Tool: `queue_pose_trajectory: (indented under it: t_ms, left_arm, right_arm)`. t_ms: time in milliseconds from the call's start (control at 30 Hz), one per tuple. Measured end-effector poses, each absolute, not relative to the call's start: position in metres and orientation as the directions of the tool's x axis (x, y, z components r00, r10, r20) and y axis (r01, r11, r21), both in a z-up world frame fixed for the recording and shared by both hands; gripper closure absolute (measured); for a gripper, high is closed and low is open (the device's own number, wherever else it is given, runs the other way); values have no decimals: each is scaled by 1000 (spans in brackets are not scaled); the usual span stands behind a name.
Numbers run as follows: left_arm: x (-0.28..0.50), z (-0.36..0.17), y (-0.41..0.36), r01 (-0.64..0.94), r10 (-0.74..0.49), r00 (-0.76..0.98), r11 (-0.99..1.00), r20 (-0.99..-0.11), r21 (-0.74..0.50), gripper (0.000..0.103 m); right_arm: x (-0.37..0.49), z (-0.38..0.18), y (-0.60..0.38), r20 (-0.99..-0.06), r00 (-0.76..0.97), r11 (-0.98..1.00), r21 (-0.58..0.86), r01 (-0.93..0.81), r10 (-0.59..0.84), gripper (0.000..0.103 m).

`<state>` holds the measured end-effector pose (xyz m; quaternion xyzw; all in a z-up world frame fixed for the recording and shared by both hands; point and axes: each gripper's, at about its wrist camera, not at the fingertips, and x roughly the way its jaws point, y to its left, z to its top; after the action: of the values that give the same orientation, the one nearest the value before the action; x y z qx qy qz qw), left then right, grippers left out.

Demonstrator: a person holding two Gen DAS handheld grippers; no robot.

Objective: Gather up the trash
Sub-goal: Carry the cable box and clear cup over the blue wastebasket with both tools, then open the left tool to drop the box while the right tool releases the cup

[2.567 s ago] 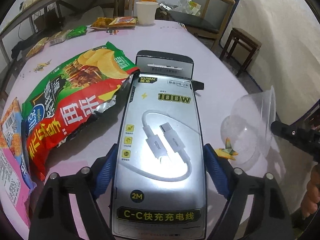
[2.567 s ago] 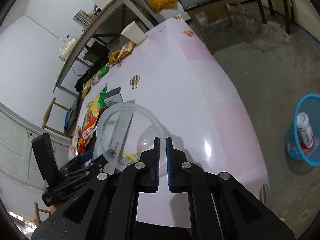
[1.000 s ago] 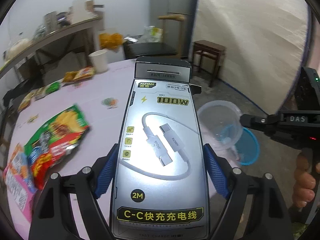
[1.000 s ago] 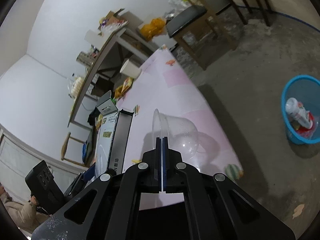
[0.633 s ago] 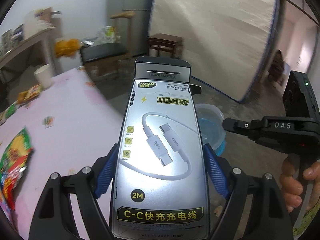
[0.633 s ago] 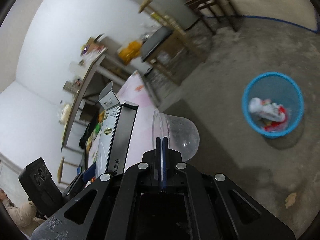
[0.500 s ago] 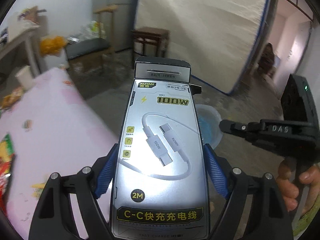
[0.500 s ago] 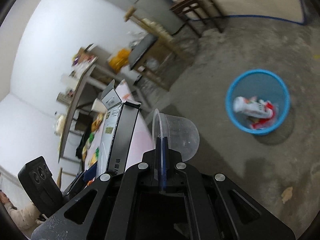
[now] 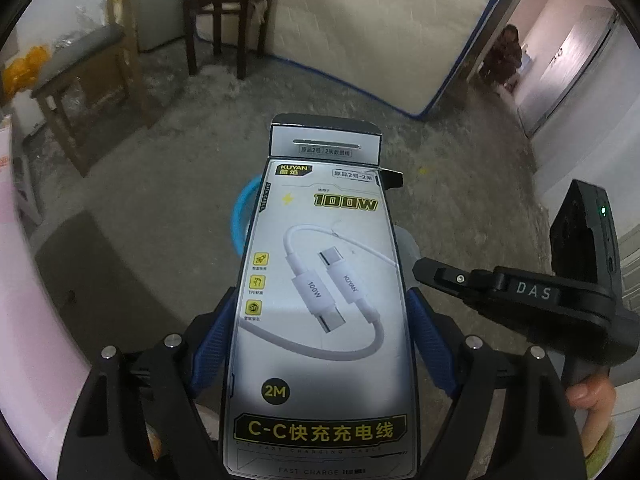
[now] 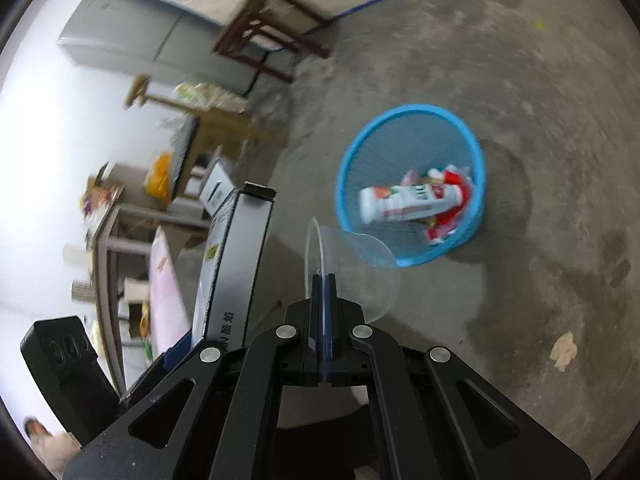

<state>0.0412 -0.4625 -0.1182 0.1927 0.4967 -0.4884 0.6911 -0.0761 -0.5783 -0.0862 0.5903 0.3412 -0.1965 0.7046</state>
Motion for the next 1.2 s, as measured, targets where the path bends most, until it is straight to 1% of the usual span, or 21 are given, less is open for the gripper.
queue_pose_trajectory:
  t_ms: [100, 200, 267, 300, 333, 367, 400, 467, 533, 633, 800, 933, 1067, 1200]
  left_arm:
    - [48, -132, -491, 862, -464, 9, 452, -886, -228, 23]
    - [56, -140, -516, 858, -476, 6, 454, -879, -241, 22]
    - [63, -151, -530, 849, -483, -18, 455, -875, -269, 15]
    - [64, -156, -534, 842, -483, -21, 463, -875, -276, 7]
    - [68, -161, -537, 832, -479, -13, 482, -878, -275, 7]
    - [72, -166, -538, 819, -475, -8, 501, -880, -278, 7]
    - [74, -169, -538, 807, -475, -13, 514, -880, -290, 7]
    - [77, -173, -533, 774, -486, -44, 536, -873, -337, 7]
    - [74, -173, -529, 772, -501, -53, 528, -864, -353, 7]
    - [70, -169, -528, 790, -506, -29, 517, -862, -330, 7]
    - [65, -158, -514, 799, -529, -12, 505, -849, -326, 7]
    - [61, -142, -498, 809, -548, 32, 506, -836, -300, 7]
    - [51, -137, -481, 817, -547, 51, 505, -836, -280, 7]
    - [32, -142, -465, 842, -538, 49, 475, -842, -254, 7]
  right_arm:
    - [-80, -101, -595, -722, 685, 173, 690, 703, 96, 103]
    - [-79, -112, -610, -722, 690, 120, 691, 713, 58, 103]
    - [-79, -121, -621, -719, 695, 105, 692, 714, 13, 98]
    - [-80, -128, -627, -725, 689, 91, 685, 723, -13, 91]
    - [-81, -133, -631, -731, 682, 81, 679, 730, -25, 69]
    - [-86, -142, -633, -738, 674, 60, 672, 738, -33, 59]
    - [-90, -148, -634, -749, 662, 43, 661, 749, -35, 56]
    - [-95, -157, -636, -761, 647, 14, 647, 762, -31, 56]
    - [-105, -157, -631, -757, 652, 12, 652, 758, -37, 56]
    - [-113, -153, -627, -750, 660, 35, 659, 752, -43, 56]
    - [-120, -155, -631, -730, 683, 49, 681, 731, -38, 56]
    - [-149, -147, -636, -726, 682, 36, 682, 730, -84, 56]
    - [-199, -141, -637, -783, 609, 62, 607, 792, -124, 56]
    - [-250, -153, -628, -866, 487, 66, 482, 874, -118, 56]
